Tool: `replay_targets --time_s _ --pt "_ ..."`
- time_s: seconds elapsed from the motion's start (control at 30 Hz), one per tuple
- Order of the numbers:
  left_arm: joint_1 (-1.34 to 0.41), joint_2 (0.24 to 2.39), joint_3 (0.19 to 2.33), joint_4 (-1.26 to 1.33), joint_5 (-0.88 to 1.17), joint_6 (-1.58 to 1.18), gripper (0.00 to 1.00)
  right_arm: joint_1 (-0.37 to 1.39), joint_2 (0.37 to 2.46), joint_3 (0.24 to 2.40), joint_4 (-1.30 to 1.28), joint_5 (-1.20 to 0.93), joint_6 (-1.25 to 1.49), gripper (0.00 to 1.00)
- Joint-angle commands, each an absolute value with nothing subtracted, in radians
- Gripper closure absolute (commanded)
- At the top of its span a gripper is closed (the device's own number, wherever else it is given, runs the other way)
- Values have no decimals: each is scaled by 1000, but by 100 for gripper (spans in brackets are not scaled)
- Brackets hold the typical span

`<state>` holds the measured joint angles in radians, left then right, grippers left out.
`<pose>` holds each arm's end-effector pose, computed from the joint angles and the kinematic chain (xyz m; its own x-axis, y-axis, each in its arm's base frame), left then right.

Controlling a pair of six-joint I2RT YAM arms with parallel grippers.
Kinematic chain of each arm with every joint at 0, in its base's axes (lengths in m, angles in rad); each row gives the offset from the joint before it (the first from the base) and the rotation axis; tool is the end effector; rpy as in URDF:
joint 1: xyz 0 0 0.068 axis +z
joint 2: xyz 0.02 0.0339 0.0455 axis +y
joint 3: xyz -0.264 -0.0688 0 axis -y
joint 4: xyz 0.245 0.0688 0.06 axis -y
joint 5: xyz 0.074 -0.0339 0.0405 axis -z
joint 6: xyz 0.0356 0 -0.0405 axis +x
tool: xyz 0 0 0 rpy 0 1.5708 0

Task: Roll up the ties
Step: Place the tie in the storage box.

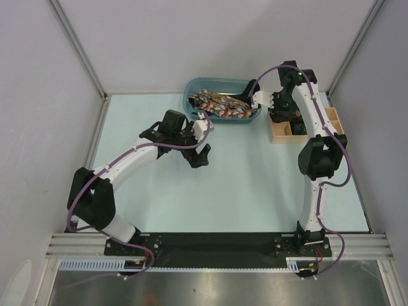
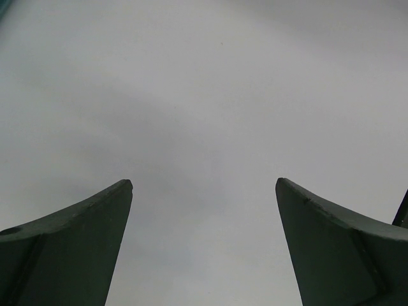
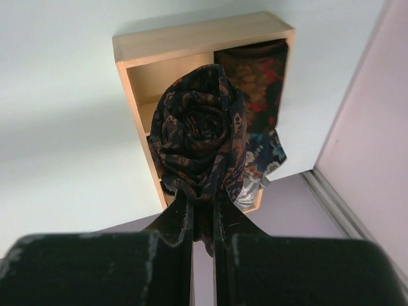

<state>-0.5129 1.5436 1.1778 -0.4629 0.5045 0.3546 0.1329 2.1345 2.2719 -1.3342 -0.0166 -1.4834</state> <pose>0.2827 -0.1790 0.2683 -0.3543 0.5484 -0.7575 0.8928 0.4394 -0.0994 0.4317 0.0583 0.3276 0.0574 -0.9972 -0.0473 -0.9312 -0.0364 -0.3626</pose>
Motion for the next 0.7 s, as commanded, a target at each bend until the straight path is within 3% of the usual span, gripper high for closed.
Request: replay_targets --time_s 0.0,0.67 --pt "-502 1499 1167 -426 520 331 1 150 2195 2289 -1493 110 -1490 100" --pt "-495 1485 1154 -425 512 341 1 172 2295 2238 -1486 219 -1368 100"
